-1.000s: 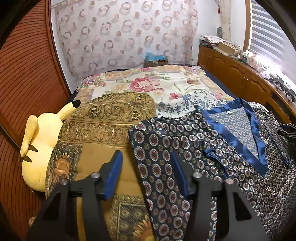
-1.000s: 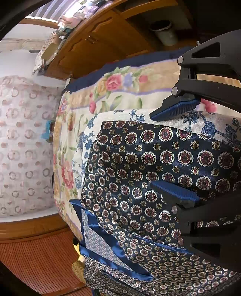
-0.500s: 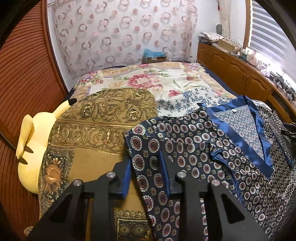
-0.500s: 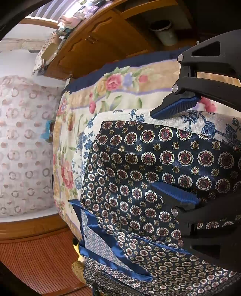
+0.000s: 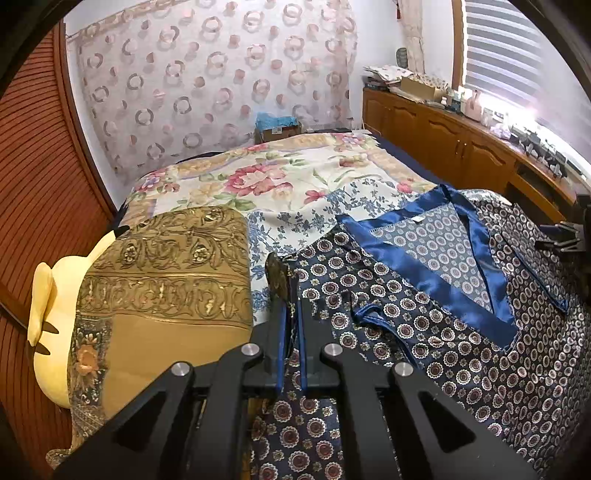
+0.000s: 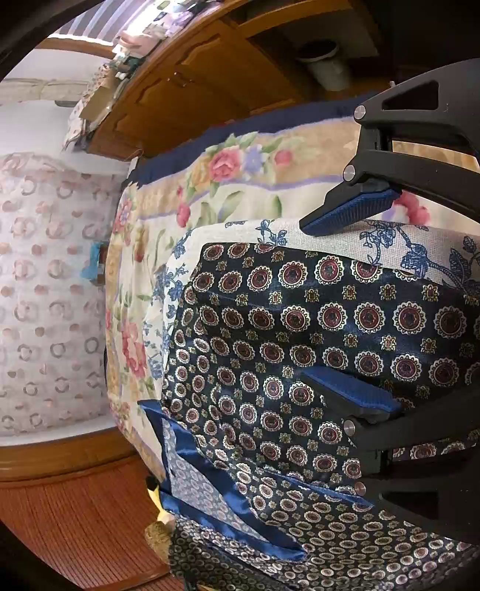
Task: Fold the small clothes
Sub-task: 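Move the left tool to the hem of the top and grasp it, then grasp the hem with the right tool while the left tool keeps holding it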
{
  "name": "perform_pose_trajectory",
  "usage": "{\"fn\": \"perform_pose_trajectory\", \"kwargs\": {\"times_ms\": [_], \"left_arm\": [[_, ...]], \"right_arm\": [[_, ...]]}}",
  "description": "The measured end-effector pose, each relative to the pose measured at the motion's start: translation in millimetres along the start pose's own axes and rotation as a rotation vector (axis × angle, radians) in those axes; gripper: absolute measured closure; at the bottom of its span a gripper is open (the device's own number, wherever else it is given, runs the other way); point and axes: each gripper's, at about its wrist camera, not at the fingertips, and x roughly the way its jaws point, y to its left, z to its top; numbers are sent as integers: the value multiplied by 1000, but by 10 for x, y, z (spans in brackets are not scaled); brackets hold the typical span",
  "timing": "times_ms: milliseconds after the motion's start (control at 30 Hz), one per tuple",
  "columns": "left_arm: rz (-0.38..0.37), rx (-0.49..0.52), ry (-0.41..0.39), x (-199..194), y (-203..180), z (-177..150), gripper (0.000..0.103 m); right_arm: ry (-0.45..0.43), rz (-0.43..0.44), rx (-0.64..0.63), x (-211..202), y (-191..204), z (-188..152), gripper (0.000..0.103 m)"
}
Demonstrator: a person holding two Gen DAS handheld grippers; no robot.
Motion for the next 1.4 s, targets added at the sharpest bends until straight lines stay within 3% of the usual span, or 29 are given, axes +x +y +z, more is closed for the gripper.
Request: {"fn": "perform_pose_trajectory", "kwargs": {"times_ms": [200,567,633,700,800,967,1133,1400], "left_arm": [[29,12,23,88,35,-31,101],[64,-22,55,218,186,-62,97],[66,-23,60,243,206,-75,97],[56,-30,60,254,213,-79,97],[34,-39,43,194,186,-75,103],[-24,-35,-16,-128,31,-105,103],[-75,-46,-97,-693,-80,-273,103],[-86,-68,-141,-1317,-157,-900,103]], "right_arm": [[-10,8,51,-34,-178,92,29],[57,-32,24,240,-231,403,52],[53,-61,14,239,-208,413,60],[51,-34,-2,232,-168,412,88],[50,-32,-55,219,-51,392,101],[-5,-38,-71,42,65,377,103],[-108,-17,-63,-452,180,290,103],[-178,6,-40,-1105,327,-234,103]]}}
